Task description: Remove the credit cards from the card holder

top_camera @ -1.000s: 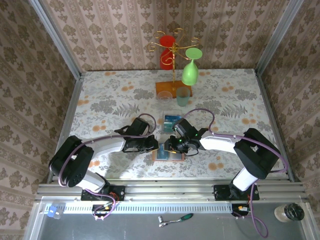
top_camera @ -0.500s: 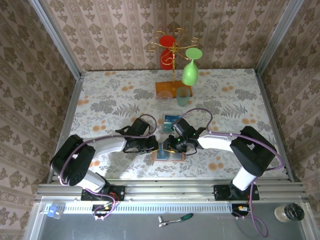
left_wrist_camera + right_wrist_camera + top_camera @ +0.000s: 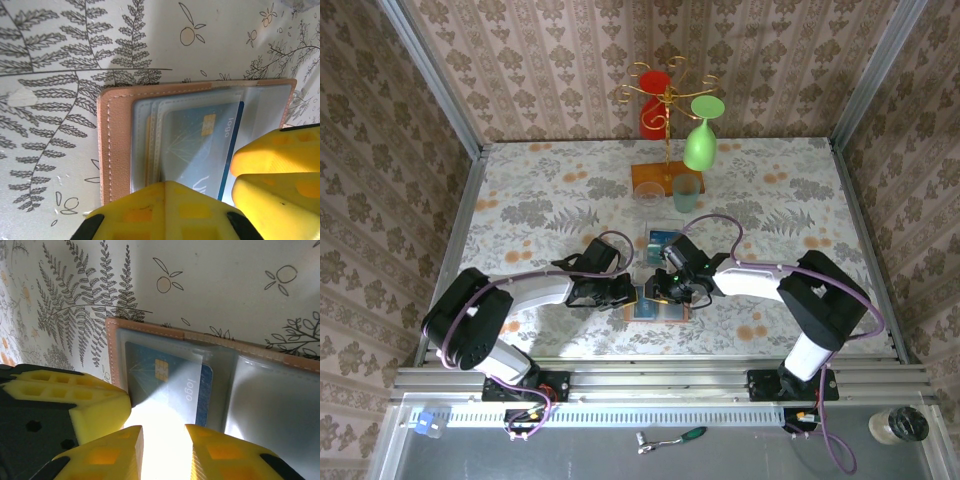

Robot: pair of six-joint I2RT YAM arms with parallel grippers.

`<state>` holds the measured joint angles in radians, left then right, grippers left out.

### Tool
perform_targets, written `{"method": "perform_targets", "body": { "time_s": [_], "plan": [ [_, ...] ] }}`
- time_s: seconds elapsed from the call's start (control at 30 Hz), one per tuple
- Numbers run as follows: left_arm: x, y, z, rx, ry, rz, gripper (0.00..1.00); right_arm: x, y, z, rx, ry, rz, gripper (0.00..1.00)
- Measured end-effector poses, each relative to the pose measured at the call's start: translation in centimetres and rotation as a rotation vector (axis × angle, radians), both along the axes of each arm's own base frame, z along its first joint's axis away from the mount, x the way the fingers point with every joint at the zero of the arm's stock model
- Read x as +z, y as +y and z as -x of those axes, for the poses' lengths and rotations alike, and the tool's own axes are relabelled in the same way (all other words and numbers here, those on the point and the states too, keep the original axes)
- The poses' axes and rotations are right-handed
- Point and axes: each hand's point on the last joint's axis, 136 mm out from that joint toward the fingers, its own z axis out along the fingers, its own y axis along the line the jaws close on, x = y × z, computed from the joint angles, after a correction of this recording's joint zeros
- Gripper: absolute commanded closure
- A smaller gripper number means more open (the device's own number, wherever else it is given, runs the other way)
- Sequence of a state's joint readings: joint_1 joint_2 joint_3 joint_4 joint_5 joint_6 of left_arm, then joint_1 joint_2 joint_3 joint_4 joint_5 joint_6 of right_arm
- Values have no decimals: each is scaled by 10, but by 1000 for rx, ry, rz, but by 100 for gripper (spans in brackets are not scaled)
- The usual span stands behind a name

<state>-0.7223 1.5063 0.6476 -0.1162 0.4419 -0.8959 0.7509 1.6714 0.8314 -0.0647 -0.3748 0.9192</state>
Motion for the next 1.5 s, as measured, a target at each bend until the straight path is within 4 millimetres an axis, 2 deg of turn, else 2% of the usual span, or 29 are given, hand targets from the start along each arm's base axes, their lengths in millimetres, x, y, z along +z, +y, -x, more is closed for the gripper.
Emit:
{"method": "perform_targets", "body": {
  "time_s": [0.33, 1.07, 1.5],
  "plan": [
    [0, 0, 0, 0, 0, 0, 94, -5, -3, 7, 16, 19, 32, 73],
    [0, 0, 0, 0, 0, -1, 95, -9, -2, 6, 25, 15, 33, 81],
    [0, -1, 1, -3, 0, 0, 95, -9, 0, 6, 28, 12, 31, 72]
  ]
}}
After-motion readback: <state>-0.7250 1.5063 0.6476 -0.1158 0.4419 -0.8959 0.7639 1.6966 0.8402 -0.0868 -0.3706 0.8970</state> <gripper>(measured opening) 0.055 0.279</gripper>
